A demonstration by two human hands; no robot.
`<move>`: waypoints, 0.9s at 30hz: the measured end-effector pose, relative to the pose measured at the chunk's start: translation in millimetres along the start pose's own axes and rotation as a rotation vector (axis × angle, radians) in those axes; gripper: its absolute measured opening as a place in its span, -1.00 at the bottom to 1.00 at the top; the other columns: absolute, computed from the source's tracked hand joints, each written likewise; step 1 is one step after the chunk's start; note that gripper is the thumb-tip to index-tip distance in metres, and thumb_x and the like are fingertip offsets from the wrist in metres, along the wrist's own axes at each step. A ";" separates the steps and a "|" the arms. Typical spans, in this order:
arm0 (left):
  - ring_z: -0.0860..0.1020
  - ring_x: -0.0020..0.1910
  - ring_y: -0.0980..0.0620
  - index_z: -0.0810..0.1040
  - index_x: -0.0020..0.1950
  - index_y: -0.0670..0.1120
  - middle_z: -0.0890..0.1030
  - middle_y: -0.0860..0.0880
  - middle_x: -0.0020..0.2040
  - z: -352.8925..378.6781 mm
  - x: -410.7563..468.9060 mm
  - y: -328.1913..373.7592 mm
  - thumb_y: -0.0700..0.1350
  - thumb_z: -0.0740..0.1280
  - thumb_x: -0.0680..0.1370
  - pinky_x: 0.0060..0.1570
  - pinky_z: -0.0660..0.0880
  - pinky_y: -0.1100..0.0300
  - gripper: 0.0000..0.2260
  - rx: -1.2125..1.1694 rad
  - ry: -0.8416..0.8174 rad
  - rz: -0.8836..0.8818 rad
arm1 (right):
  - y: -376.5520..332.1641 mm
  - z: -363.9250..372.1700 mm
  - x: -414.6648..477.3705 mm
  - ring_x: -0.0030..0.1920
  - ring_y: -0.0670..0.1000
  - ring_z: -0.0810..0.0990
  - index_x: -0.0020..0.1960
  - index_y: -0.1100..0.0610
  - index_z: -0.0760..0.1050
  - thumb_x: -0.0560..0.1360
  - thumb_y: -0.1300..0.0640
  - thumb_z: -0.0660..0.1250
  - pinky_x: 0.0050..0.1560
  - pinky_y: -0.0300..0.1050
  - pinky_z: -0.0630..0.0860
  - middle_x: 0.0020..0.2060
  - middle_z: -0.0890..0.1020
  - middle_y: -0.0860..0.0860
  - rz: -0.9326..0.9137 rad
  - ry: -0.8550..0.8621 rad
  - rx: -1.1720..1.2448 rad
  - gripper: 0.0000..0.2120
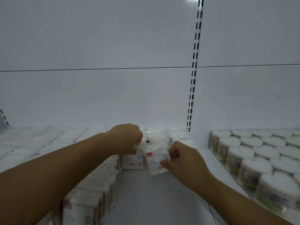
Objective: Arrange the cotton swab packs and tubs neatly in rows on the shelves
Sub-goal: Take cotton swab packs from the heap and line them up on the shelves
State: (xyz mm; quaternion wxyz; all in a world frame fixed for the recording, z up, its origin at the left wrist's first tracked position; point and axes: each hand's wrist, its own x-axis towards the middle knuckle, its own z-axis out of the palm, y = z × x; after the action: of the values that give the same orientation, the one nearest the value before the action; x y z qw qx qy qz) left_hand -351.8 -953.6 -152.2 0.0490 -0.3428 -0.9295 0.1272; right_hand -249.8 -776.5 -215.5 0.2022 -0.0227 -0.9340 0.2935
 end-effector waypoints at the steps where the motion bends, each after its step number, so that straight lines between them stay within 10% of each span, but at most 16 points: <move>1: 0.45 0.11 0.04 0.51 0.19 -0.01 0.48 0.03 0.11 -0.8 -0.7 -1.7 0.03 0.38 0.50 -0.02 0.37 0.25 -0.71 0.019 -0.007 0.013 | 0.2 4.7 -0.4 -0.22 -0.12 0.42 -0.26 -0.04 0.32 0.39 -0.14 0.43 -0.27 -0.29 0.32 -0.26 0.48 -0.12 -0.041 0.020 -0.129 -0.68; 8: 0.33 0.33 0.06 0.27 0.46 0.04 0.37 0.05 0.38 -10.9 -7.7 18.1 0.19 0.44 0.42 0.30 0.34 0.15 -0.31 -0.094 0.115 0.080 | 0.1 -0.7 -4.8 -0.08 -0.10 0.36 0.01 -0.02 0.42 0.40 -0.37 0.27 -0.14 -0.23 0.34 -0.06 0.42 -0.09 -0.100 -0.012 -0.419 -0.55; 12: -0.02 0.56 0.00 -0.07 0.59 -0.06 0.02 -0.03 0.59 -1.8 4.7 55.0 0.16 0.41 0.46 0.50 0.01 0.05 -0.10 0.041 0.126 0.192 | 10.1 -28.9 -6.3 0.13 -0.03 0.40 0.28 -0.02 0.28 0.32 -0.43 0.31 0.05 -0.16 0.42 0.14 0.42 -0.06 -0.087 -0.049 -0.519 -0.29; 18: 0.37 0.25 -0.07 0.30 0.39 -0.10 0.39 -0.08 0.32 14.2 20.7 77.8 0.03 0.38 0.48 0.22 0.34 0.06 -0.46 0.155 0.206 0.215 | 42.2 -27.9 5.6 0.52 0.03 0.04 0.54 -0.01 -0.03 0.46 -0.21 0.32 0.48 0.02 0.14 0.55 -0.01 0.01 -0.140 -0.195 -0.565 -0.18; 23: 0.53 0.08 -0.11 0.51 0.17 -0.10 0.53 -0.09 0.12 19.5 22.4 70.2 -0.01 0.46 0.28 -0.03 0.50 0.04 -0.51 0.144 0.259 0.179 | 57.8 -10.6 13.7 0.37 0.16 0.40 0.31 0.04 0.31 0.18 -0.16 0.56 0.26 0.12 0.46 0.40 0.37 0.13 -0.159 -0.122 -0.577 -0.19; 27: -0.15 0.55 -0.20 -0.19 0.57 -0.15 -0.17 -0.16 0.58 29.2 20.8 76.8 0.07 0.20 0.58 0.50 -0.07 -0.17 -0.25 0.207 0.038 0.014 | 60.9 -2.3 22.6 0.23 0.20 0.56 0.14 0.06 0.39 -0.09 -0.31 0.60 0.03 0.20 0.56 0.25 0.56 0.15 -0.139 -0.027 -0.624 -0.08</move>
State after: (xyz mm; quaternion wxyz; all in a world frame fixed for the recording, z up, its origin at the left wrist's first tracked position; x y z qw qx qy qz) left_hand -324.8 -889.8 -201.0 0.1010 -0.3446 -0.9079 0.2162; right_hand -274.3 -721.3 -239.5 0.1926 -0.0158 -0.9809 -0.0213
